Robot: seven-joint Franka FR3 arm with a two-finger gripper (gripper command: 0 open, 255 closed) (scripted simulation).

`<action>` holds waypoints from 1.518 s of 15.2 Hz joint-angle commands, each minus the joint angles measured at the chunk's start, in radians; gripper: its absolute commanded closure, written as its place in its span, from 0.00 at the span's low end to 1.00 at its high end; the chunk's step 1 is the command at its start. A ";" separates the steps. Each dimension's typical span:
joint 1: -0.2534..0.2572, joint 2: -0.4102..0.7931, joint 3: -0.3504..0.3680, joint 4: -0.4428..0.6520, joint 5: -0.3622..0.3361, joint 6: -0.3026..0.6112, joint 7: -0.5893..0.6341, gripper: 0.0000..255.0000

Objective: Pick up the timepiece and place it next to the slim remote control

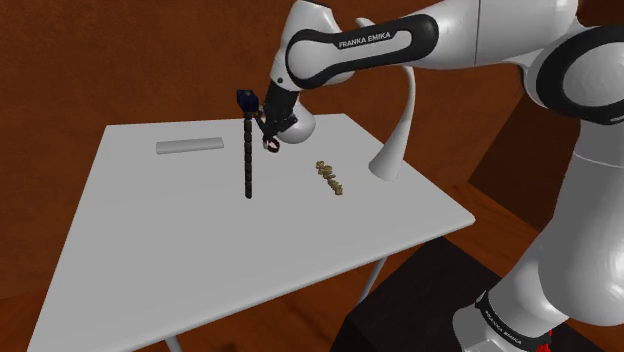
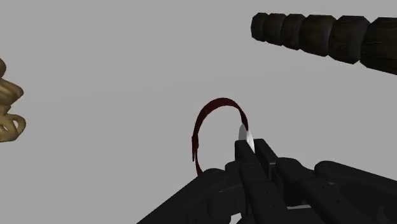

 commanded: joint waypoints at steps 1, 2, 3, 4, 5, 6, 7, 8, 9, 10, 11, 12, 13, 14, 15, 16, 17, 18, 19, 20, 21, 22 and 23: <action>0.012 0.090 -0.005 0.132 -0.020 -0.043 0.009 1.00; 0.020 0.138 -0.008 0.205 -0.030 -0.069 0.014 1.00; 0.029 0.188 -0.012 0.284 -0.039 -0.098 0.017 1.00; 0.039 0.242 -0.015 0.369 -0.047 -0.130 0.021 1.00; 0.050 0.300 -0.019 0.465 -0.056 -0.167 0.023 1.00; 0.063 0.366 -0.023 0.575 -0.064 -0.211 0.024 1.00; 0.069 0.394 -0.025 0.622 -0.066 -0.230 0.025 1.00; 0.068 0.393 -0.026 0.607 -0.066 -0.216 0.024 1.00; 0.067 0.392 -0.026 0.592 -0.066 -0.202 0.024 1.00; 0.066 0.391 -0.026 0.577 -0.066 -0.188 0.023 1.00; 0.065 0.392 -0.026 0.565 -0.066 -0.175 0.023 1.00; 0.064 0.392 -0.026 0.552 -0.066 -0.161 0.022 1.00; 0.063 0.393 -0.026 0.539 -0.066 -0.148 0.022 1.00; 0.063 0.394 -0.026 0.528 -0.066 -0.136 0.021 1.00; 0.062 0.396 -0.027 0.517 -0.066 -0.123 0.021 1.00; 0.062 0.397 -0.027 0.506 -0.066 -0.111 0.021 1.00; 0.061 0.400 -0.027 0.496 -0.066 -0.099 0.020 1.00; 0.061 0.402 -0.027 0.487 -0.066 -0.087 0.020 1.00; 0.060 0.404 -0.028 0.477 -0.067 -0.075 0.019 1.00; 0.060 0.407 -0.028 0.468 -0.067 -0.064 0.019 1.00; 0.060 0.410 -0.028 0.460 -0.067 -0.053 0.019 1.00; 0.060 0.414 -0.029 0.453 -0.068 -0.041 0.018 1.00; 0.059 0.417 -0.029 0.445 -0.068 -0.030 0.018 1.00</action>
